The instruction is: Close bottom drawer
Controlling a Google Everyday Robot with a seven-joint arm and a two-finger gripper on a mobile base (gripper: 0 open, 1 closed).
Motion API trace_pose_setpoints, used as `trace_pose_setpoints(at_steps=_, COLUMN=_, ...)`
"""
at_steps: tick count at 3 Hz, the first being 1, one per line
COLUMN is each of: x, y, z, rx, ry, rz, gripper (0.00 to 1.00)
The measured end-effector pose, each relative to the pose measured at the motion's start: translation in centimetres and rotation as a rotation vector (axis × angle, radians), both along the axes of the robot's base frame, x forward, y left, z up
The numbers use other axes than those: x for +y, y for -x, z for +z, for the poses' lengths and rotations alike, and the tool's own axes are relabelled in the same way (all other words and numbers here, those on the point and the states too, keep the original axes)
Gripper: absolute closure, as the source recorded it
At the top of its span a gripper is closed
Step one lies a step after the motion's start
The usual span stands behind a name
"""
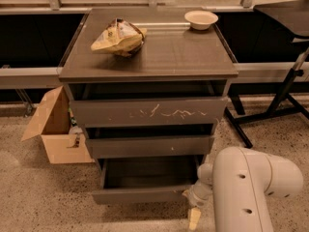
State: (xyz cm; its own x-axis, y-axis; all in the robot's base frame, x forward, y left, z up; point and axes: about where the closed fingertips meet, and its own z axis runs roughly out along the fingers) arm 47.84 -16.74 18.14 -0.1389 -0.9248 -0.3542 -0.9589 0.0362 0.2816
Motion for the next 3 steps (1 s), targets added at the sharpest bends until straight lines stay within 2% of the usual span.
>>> trace_pose_setpoints(at_steps=1, x=-0.3, y=-0.1, z=-0.9, rx=-0.004, ry=-0.013, rz=0.022, gripper=0.03)
trace_pose_setpoints(at_steps=2, x=-1.3, y=-2.7, z=-1.6, rx=-0.048, ry=-0.025, rz=0.057, gripper=0.27)
trace_pose_setpoints(at_steps=3, x=-2.4, y=-5.2, z=-0.9, rx=-0.117, ry=-0.020, rz=0.063, gripper=0.50)
